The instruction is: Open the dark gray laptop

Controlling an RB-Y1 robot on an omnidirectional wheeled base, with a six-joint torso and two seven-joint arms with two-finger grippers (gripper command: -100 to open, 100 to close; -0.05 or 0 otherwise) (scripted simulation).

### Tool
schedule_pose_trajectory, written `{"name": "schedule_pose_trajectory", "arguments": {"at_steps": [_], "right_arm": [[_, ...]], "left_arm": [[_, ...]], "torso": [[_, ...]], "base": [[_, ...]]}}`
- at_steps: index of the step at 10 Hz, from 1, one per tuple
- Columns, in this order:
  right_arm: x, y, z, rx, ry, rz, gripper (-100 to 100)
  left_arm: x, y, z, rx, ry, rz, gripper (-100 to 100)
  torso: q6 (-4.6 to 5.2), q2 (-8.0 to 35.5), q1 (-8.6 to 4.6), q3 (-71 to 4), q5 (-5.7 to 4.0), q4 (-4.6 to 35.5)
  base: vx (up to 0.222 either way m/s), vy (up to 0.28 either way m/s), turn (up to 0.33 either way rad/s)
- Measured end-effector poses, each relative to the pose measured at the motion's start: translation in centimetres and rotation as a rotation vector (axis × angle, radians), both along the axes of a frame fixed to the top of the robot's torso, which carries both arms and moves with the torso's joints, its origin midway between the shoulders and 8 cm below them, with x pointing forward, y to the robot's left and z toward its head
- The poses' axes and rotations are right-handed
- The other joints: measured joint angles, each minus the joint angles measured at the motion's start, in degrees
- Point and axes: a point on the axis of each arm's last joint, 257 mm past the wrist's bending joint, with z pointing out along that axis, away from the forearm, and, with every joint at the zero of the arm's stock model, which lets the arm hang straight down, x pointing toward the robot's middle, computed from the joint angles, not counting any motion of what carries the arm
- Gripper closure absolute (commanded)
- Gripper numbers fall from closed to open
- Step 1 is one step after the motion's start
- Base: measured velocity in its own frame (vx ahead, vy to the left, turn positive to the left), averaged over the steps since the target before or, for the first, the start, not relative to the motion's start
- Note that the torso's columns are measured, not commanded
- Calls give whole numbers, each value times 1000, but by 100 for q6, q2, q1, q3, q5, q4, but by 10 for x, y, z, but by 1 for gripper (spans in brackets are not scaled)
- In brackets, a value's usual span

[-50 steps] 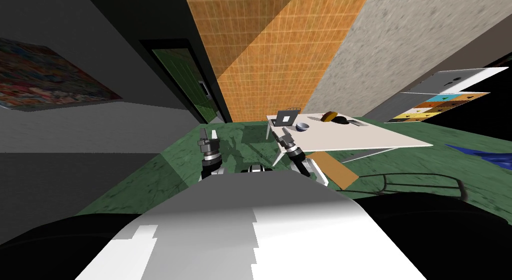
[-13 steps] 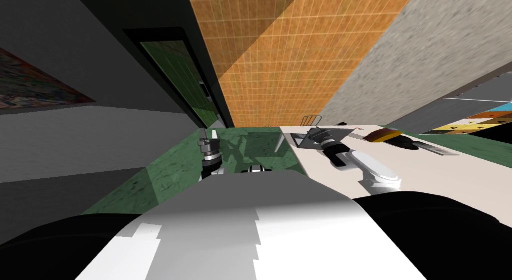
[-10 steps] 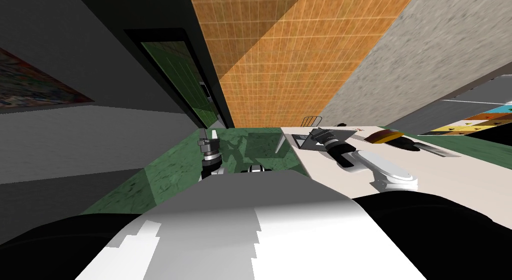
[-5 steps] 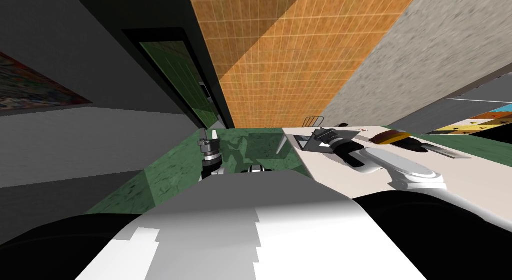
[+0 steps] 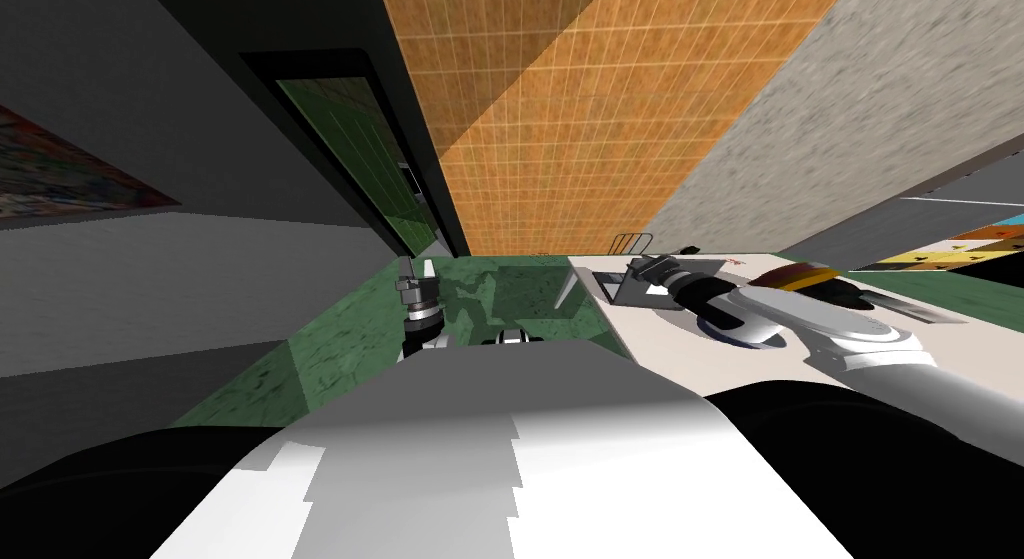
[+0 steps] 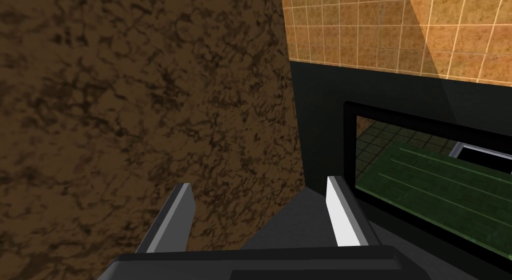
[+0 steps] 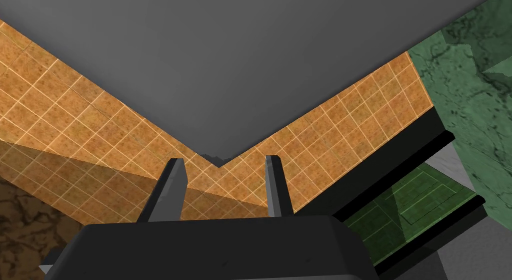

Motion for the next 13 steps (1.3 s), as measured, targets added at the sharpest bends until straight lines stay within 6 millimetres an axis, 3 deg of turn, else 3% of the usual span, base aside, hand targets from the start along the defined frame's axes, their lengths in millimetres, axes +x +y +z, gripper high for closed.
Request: {"name": "schedule_pose_trajectory", "arguments": {"at_steps": [7, 13], "right_arm": [[4, 7, 2, -22, 105, 46, 100], [12, 25, -4, -43, 214, 109, 100]], "left_arm": [[0, 0, 0, 0, 0, 0, 0], [0, 0, 0, 0, 0, 0, 0]], "torso": [[2, 34, 36, 15, 43, 32], [6, 45, 45, 25, 32, 25]], "base": [[79, 4, -94], [81, 9, -112]]}}
